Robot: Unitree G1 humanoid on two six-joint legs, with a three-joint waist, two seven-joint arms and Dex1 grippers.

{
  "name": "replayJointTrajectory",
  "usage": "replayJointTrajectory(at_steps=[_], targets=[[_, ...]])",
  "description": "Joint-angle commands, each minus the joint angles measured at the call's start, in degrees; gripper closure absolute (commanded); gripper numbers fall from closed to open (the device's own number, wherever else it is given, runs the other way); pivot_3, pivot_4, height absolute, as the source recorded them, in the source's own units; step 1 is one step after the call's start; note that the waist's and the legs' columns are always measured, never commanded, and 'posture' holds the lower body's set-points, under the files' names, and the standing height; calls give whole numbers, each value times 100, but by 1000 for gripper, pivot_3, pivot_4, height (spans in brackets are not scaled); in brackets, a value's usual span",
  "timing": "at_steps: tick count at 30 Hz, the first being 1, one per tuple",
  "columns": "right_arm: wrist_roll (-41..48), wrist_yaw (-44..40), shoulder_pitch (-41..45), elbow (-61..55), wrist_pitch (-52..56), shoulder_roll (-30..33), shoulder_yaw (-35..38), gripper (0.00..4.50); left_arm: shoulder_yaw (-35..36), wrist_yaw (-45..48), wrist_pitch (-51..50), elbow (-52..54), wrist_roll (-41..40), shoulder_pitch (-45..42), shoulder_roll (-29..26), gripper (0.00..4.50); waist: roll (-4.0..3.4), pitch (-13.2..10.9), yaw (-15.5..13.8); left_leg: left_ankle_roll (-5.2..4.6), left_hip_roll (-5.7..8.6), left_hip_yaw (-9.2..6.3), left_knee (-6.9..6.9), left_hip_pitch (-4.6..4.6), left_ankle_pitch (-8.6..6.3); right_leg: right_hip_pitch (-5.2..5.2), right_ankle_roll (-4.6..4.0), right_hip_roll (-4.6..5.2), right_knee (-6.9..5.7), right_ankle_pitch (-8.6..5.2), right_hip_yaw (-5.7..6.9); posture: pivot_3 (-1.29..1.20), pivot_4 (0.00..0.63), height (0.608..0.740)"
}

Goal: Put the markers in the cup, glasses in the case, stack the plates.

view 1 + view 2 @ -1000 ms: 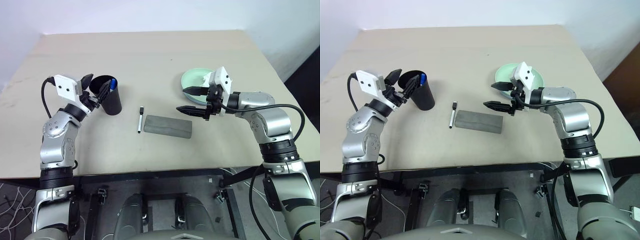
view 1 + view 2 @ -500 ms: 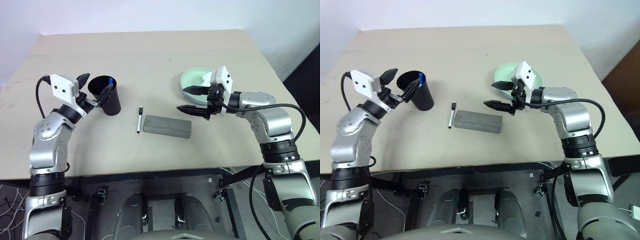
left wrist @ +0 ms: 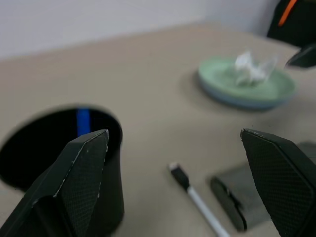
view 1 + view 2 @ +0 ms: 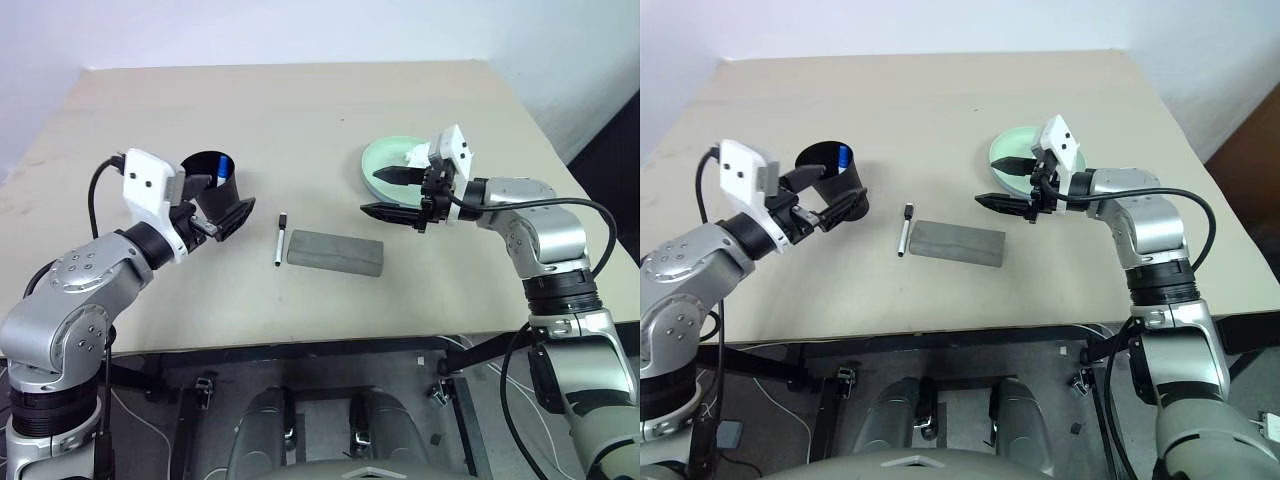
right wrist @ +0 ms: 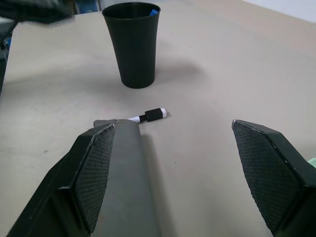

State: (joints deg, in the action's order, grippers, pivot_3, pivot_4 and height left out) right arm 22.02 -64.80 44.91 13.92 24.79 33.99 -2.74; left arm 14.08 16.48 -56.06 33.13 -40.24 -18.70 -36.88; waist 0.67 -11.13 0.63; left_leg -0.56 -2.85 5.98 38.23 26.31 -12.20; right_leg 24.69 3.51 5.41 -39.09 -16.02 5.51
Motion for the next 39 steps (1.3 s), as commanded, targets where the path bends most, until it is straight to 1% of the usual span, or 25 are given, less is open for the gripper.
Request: replayJointTrajectory(at_steps=[1, 3, 5, 10, 12, 14, 18, 22, 28, 32, 34, 39], targets=[[38, -96, 195, -6, -143, 124, 219, 488, -279, -407, -760, 345, -37, -179, -39, 20, 0, 0, 0, 0, 0, 0, 0, 0, 0, 0, 0, 0, 1, 0, 0, 0, 150, 701], [42, -108, 198, -12, -164, 148, 229, 488, -481, -779, -1320, 256, 77, -400, 94, 20, 2, -1, -14, 0, 1, 0, 0, 1, 0, 0, 0, 0, 1, 0, 0, 0, 150, 701], [25, -101, 195, -12, -191, 157, 228, 488, -591, -1194, -1767, 119, 256, -671, 348, 20, 2, -1, -13, 0, 0, -2, 0, 0, 1, -1, 0, -2, 1, 0, 0, 0, 150, 701], [2, -35, 188, -44, -227, 176, 283, 488, -767, -1412, -2472, -252, 429, -1065, 776, 20, 3, -2, 0, 0, 1, -1, 1, 0, 3, -2, 2, -7, 1, 1, 0, 0, 150, 701], [-10, -10, 171, -69, -225, 191, 309, 488, -878, -1456, -2598, -414, 582, -1182, 832, 20, 3, -2, -2, 2, 1, -2, 0, 0, 5, -2, 2, -9, 1, 1, 0, 0, 150, 701], [-13, 21, 117, -113, -220, 220, 346, 488, -1169, -1465, -2905, -717, 725, -1381, 873, 20, 3, -2, -4, 5, 0, -2, 0, 0, 6, -2, 2, -10, 0, 1, 0, 0, 150, 701], [-57, 161, 41, -164, -276, 238, 384, 488, -1414, -1568, -2662, -1184, 1132, -1573, 1161, 20, 4, -2, -14, 6, 2, -3, 0, -1, 8, -3, 2, -7, -1, 1, 0, 0, 150, 701], [1, 241, -100, -367, -214, 273, 431, 488, -2028, -1223, -2301, -1602, 1344, -1809, 1255, 20, 4, -2, -20, 8, 1, -3, 0, -1, 9, -2, 2, 0, -1, 1, 0, 0, 150, 701], [31, 313, -255, -545, -126, 359, 489, 488, -2294, -1109, -2109, -1899, 1700, -1937, 1463, 20, 4, -2, -16, 15, 4, -1, 0, 0, 14, -2, 2, 5, 0, 1, 0, 0, 150, 701], [45, 366, -287, -597, -85, 374, 519, 488, -2383, -1075, -2140, -1989, 1871, -1939, 1604, 20, 4, -2, -29, 6, 4, -2, 0, -1, 10, -3, 2, 6, 0, 1, 0, 0, 150, 701], [34, 390, -305, -608, -91, 372, 523, 488, -2308, -1114, -2290, -2063, 1940, -1939, 1695, 20, 4, -2, -46, 3, 5, -2, 1, -1, 10, -4, 3, 8, 0, 2, 0, 0, 150, 701], [16, 451, -311, -593, -125, 360, 528, 488, -2079, -1141, -2301, -2189, 2105, -1939, 1818, 20, 4, -2, -114, -3, 8, -2, 2, -2, 15, -4, 6, 10, 0, 5, 0, 0, 150, 701]])
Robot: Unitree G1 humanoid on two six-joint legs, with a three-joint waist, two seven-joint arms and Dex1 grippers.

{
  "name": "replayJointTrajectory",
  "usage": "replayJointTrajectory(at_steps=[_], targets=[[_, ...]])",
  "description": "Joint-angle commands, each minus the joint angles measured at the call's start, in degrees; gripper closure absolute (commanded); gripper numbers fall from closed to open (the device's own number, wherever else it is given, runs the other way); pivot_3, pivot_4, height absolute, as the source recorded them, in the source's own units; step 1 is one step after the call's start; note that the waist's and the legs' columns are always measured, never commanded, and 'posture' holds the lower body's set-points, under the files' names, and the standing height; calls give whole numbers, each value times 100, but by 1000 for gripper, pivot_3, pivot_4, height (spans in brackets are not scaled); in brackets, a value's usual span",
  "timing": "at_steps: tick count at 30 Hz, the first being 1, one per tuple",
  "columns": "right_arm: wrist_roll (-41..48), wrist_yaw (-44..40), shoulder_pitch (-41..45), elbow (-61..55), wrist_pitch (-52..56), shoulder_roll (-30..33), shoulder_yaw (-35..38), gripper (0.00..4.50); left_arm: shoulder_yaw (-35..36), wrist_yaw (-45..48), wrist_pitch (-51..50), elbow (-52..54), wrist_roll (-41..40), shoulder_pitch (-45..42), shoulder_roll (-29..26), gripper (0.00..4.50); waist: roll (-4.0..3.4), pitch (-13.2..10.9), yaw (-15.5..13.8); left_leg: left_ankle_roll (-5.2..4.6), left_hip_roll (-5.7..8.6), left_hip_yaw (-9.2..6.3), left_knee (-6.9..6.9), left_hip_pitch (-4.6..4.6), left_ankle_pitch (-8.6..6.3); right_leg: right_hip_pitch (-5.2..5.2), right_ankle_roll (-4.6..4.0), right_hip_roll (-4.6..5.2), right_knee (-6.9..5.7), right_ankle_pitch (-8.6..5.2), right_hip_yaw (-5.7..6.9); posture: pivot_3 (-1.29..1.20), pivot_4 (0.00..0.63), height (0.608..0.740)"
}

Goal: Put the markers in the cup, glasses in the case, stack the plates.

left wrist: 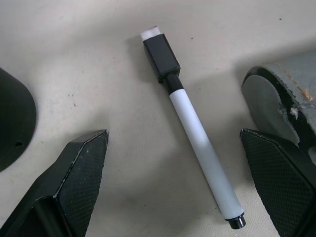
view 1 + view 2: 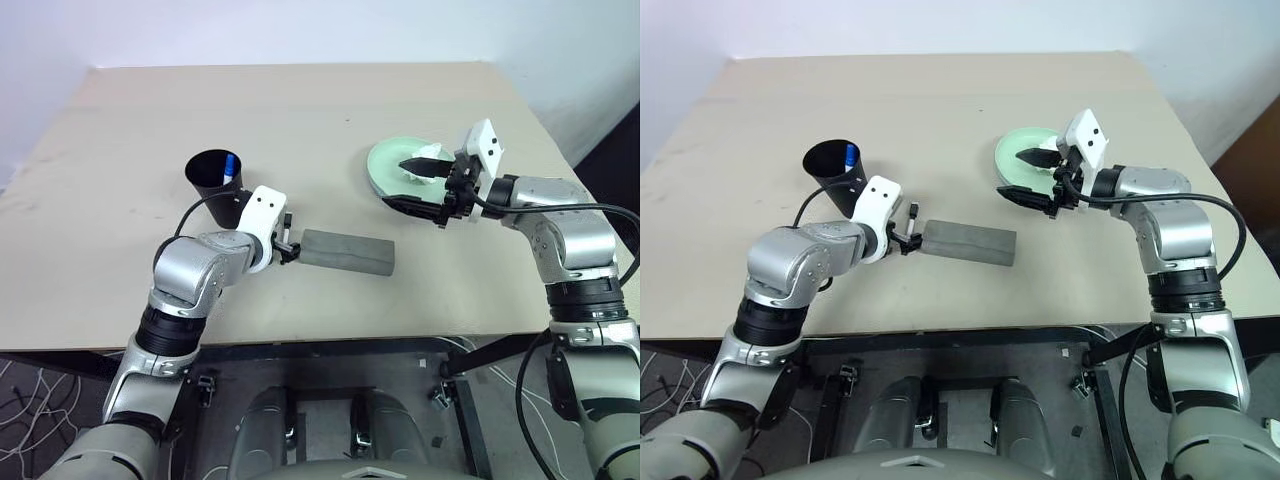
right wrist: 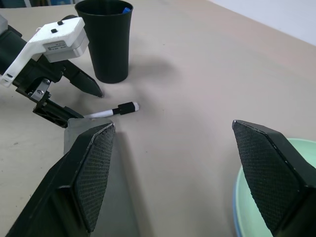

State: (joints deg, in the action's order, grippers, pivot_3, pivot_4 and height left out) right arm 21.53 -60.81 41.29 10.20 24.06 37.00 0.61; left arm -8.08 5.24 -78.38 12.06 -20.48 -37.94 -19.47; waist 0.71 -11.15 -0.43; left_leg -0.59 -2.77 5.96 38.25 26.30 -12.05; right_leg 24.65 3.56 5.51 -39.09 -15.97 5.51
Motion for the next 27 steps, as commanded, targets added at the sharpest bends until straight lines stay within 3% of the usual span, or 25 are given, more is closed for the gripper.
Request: replayJointTrajectory(at_steps=[1, 4, 15, 22, 27], targets=[[68, 60, 53, -222, -53, 58, 192, 488, 175, -19, -75, -82, 144, -12, 101, 20, 0, 0, -16, 0, 0, 0, 0, 0, 0, 0, 0, 0, 0, 0, 0, 0, 150, 701], [80, 78, 78, -208, -55, 52, 198, 488, 23, 220, -332, 71, 71, -41, -117, 582, 0, 0, -18, 0, -1, 0, 0, 0, 0, 0, 0, 0, 0, 0, 0, 0, 150, 701], [72, 131, 130, -77, -99, 3, 196, 488, 211, 278, -990, 256, 197, -135, -212, 4314, 0, 0, -4, 1, -2, 0, -1, -1, 1, 0, 0, -2, 0, 0, 0, 0, 150, 701], [66, 150, 178, 4, -131, -10, 195, 488, 160, 327, -975, 382, 242, -200, -316, 4469, 0, 0, 25, 1, -3, 0, -1, -1, 1, 0, 0, -2, 0, 0, -1, 0, 150, 701], [49, 169, 203, 58, -173, -56, 160, 488, -17, 544, -119, 684, 296, -176, -543, 4469, 0, 0, 20, 3, -4, 0, -2, 0, 2, 3, -1, -2, 0, 0, -1, 0, 150, 701]])
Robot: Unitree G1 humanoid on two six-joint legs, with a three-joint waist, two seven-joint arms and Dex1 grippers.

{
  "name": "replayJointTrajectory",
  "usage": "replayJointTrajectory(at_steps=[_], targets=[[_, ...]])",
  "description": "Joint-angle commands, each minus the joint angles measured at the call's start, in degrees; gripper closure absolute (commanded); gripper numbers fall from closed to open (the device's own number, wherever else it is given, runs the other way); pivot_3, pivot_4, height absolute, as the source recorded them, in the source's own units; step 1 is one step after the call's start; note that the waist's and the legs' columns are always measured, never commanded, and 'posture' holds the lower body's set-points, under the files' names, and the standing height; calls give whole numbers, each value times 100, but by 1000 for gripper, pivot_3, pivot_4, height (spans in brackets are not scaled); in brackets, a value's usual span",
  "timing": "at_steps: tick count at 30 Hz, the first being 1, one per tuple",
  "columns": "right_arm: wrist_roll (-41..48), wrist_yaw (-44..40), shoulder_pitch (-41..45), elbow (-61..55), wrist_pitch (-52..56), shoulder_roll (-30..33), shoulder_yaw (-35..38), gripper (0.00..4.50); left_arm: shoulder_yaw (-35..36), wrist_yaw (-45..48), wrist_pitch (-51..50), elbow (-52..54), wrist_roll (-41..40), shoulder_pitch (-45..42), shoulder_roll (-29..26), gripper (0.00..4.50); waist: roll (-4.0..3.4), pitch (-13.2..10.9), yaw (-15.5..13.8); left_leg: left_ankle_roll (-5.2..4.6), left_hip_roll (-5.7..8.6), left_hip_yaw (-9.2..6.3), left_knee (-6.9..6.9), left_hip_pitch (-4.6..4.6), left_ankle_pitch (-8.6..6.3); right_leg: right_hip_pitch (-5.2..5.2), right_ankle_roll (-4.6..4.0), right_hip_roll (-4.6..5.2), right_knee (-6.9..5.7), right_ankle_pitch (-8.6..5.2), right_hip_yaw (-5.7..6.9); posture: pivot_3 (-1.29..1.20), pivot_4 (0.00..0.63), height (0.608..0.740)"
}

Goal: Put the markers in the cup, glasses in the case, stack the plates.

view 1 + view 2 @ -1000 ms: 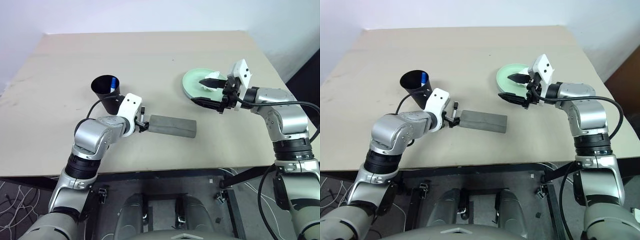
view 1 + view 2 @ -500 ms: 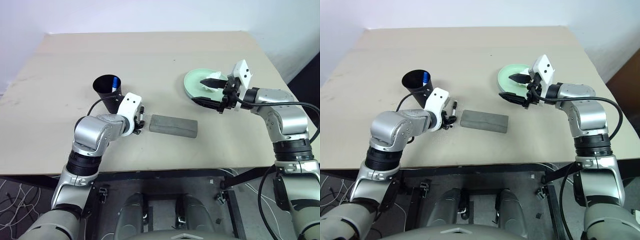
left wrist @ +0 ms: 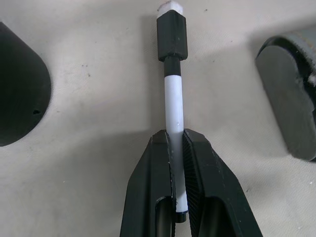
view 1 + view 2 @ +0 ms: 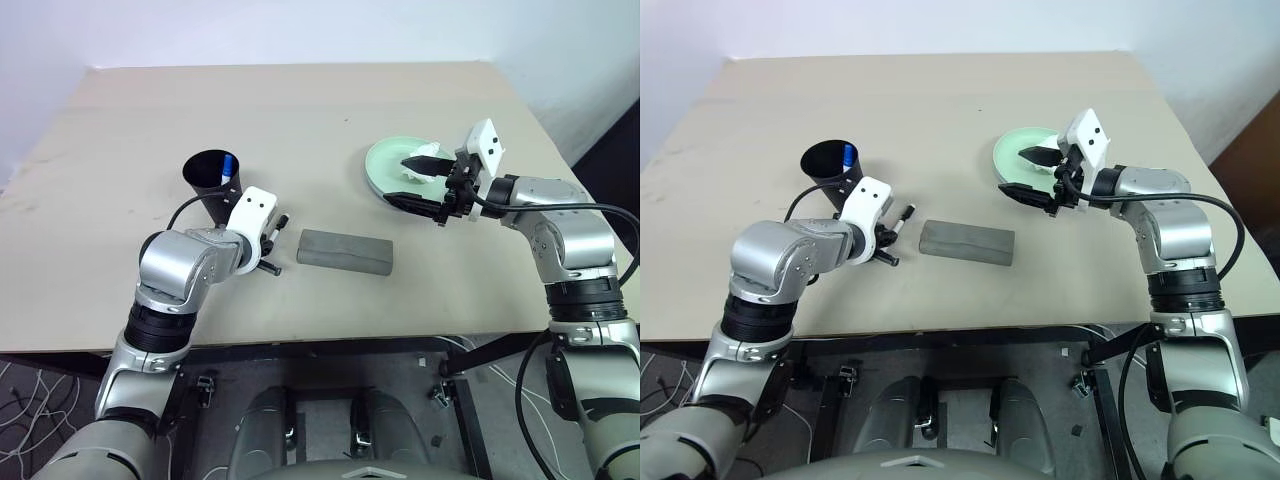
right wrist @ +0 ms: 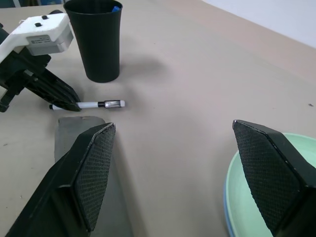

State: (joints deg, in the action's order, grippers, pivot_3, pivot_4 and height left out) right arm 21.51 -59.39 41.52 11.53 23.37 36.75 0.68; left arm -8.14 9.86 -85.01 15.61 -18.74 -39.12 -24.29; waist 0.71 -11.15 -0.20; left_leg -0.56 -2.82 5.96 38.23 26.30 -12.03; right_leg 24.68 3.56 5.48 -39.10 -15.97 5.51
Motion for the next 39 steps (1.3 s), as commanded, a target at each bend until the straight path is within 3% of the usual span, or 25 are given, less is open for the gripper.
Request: replayJointTrajectory(at_steps=[1, 9, 14, 25, 39], targets=[[53, 28, 175, -83, -107, -41, 147, 488, -9, 112, 939, 389, 197, -15, -99, 4469, 0, 0, -7, 0, 1, 0, 0, 0, 0, 0, 0, 1, 0, 0, 0, 0, 150, 701], [13, 8, 176, -86, -153, -76, 122, 488, 538, 675, 2945, 808, 91, 480, 47, 4469, 0, 0, -35, 0, 3, 1, -1, 4, 0, 0, -1, 6, 6, 0, -1, 0, 150, 701], [45, 11, 170, -144, -138, -96, 135, 488, 1032, 747, 4361, 495, 146, 604, 282, 4469, 0, 0, -42, -2, 2, 1, 0, 4, -1, 0, -4, 5, 5, 2, 0, 0, 150, 701], [681, -121, 197, -473, 436, -140, 362, 488, 1664, 994, 7121, -321, 607, 844, 14, 4469, 0, 0, -43, -5, 1, 4, 0, 4, -1, 0, -3, 0, 5, 3, 2, 0, 150, 701], [1226, -27, 15, -1289, 1080, -227, 360, 488, 2050, 1528, 8139, -1663, 322, 580, -74, 4469, 0, 0, -49, -8, 1, 4, 0, 5, -3, 0, -1, 0, 6, 4, 6, 0, 150, 701]])
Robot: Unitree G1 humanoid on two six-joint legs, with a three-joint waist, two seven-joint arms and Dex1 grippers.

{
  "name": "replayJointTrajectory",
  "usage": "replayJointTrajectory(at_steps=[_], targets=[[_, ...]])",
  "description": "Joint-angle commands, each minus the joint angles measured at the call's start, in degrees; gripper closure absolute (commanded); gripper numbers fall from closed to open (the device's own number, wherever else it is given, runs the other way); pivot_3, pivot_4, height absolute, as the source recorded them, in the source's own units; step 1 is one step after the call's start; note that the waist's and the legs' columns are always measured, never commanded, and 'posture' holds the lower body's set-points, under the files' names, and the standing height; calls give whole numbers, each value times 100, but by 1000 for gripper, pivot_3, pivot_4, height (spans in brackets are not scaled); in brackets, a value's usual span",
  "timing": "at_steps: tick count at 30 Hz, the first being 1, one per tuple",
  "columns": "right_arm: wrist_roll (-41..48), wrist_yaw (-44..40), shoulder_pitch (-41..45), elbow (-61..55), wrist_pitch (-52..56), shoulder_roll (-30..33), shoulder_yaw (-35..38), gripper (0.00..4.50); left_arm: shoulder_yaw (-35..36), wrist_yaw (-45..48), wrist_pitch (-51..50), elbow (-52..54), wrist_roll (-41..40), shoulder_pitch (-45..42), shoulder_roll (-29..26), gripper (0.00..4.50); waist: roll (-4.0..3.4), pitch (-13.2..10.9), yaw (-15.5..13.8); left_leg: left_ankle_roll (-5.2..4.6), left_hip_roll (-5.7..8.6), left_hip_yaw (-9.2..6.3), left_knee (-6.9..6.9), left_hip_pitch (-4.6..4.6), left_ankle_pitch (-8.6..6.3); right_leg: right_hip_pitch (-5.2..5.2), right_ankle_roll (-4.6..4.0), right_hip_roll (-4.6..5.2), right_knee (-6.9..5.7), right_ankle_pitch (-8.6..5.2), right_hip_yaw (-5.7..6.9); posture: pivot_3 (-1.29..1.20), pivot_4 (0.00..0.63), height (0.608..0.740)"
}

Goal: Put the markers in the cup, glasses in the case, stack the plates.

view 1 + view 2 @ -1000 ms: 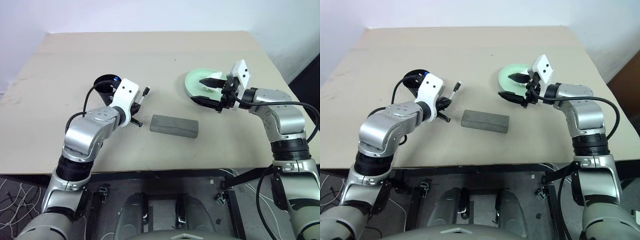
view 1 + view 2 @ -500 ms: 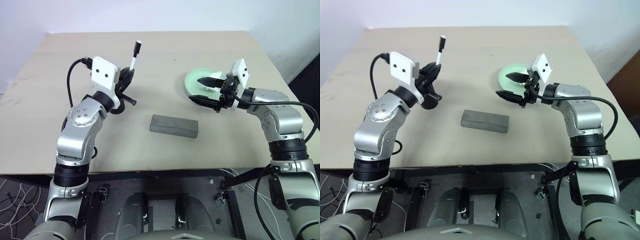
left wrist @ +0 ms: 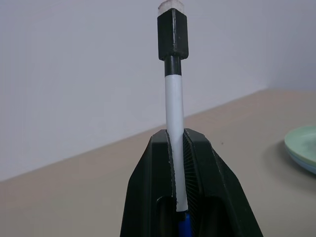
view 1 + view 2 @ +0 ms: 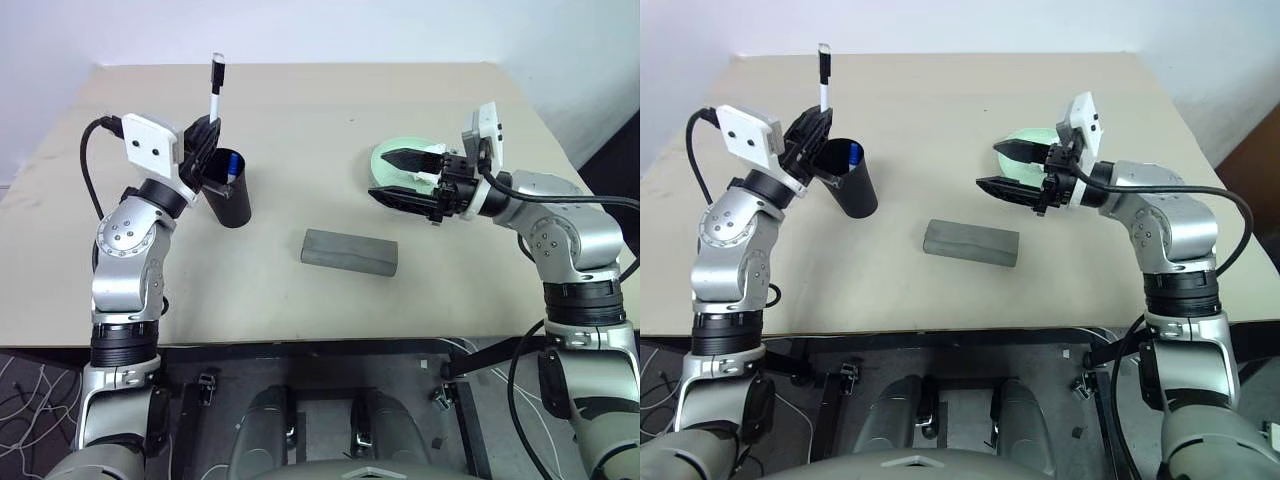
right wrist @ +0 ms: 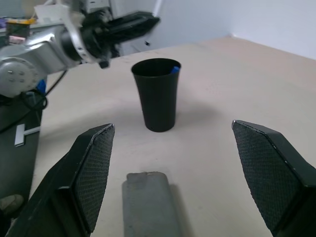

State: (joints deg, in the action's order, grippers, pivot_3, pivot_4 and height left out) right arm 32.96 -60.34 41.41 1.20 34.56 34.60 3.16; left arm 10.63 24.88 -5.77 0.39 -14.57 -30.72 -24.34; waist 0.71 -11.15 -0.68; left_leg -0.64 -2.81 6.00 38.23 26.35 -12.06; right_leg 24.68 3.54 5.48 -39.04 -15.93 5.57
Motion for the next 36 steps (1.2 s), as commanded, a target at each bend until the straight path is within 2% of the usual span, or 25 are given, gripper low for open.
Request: replayJointTrajectory(at_steps=[1, 11, 32, 36], targets=[[48, 85, 13, -260, -65, -3, 97, 488, 198, 36, 264, -271, -86, -281, -83, 4469, 0, 0, -2, 0, 0, 0, 0, 0, 0, 0, 0, 0, 0, 0, 0, 0, 150, 701], [-240, 150, -227, -274, -321, 53, 2, 488, 281, 53, 310, -461, -47, 101, -169, 4469, 0, 0, 9, -1, -1, 1, -1, 0, 0, 1, 1, -2, 0, 0, 1, 0, 150, 701], [-426, 192, -181, -134, -524, 42, -13, 488, 138, 86, 157, -771, 48, 168, -83, 4469, 0, 0, 3, -1, -2, 0, -1, 1, 0, 1, 3, 0, 1, 1, 1, 0, 150, 701], [-468, 191, -170, -105, -554, 36, 0, 488, 141, 74, 159, -802, 63, 164, -81, 3180, 0, 0, 2, -1, -2, 0, -1, 0, 0, 1, 3, 0, 1, 1, 1, 0, 150, 701]])
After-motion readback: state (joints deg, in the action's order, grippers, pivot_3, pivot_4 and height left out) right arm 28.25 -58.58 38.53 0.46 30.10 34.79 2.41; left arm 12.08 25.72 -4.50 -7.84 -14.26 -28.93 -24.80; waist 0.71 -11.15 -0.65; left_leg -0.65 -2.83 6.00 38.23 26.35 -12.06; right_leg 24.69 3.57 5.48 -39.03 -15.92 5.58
